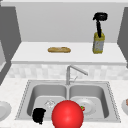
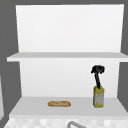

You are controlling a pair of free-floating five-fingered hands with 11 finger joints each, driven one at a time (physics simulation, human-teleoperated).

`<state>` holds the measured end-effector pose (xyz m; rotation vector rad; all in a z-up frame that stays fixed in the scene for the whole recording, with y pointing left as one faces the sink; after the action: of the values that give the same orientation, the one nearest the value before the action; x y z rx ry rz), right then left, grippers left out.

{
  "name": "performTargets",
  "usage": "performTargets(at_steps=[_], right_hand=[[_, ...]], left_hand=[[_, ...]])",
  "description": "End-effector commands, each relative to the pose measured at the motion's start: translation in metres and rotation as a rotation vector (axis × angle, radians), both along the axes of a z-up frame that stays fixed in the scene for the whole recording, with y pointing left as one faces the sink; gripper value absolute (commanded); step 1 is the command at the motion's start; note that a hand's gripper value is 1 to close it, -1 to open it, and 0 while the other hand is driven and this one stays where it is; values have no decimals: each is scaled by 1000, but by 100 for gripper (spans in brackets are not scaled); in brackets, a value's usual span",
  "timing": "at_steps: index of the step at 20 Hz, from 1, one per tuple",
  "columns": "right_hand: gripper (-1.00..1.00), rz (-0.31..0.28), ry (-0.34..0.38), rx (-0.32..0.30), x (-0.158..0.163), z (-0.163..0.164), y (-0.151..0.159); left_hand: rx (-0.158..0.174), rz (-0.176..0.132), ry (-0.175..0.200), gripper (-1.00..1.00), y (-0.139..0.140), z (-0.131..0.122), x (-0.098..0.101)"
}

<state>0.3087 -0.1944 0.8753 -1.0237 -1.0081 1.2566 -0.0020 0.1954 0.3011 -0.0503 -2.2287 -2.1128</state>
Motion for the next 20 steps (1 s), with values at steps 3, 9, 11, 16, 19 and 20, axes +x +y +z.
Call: performTargets(at_steps=[3, 9, 11, 16, 19, 20], right_hand=[[-100, 76, 37, 8, 27, -1, -10], [-100, 115, 99, 9, 39, 3, -26], [-100, 105, 134, 12, 41, 4, -34], [-100, 113, 236, 27, 46, 3, -37], [-100, 120, 305, 28, 57, -3, -39], [-100, 123, 323, 30, 62, -8, -39]], left_hand=[[0, 0, 0, 0, 0, 0, 0], [0, 0, 0, 0, 0, 0, 0], [0, 0, 0, 0, 0, 0, 0], [0, 0, 0, 0, 0, 0, 0], [0, 0, 0, 0, 0, 0, 0], [0, 0, 0, 0, 0, 0, 0]])
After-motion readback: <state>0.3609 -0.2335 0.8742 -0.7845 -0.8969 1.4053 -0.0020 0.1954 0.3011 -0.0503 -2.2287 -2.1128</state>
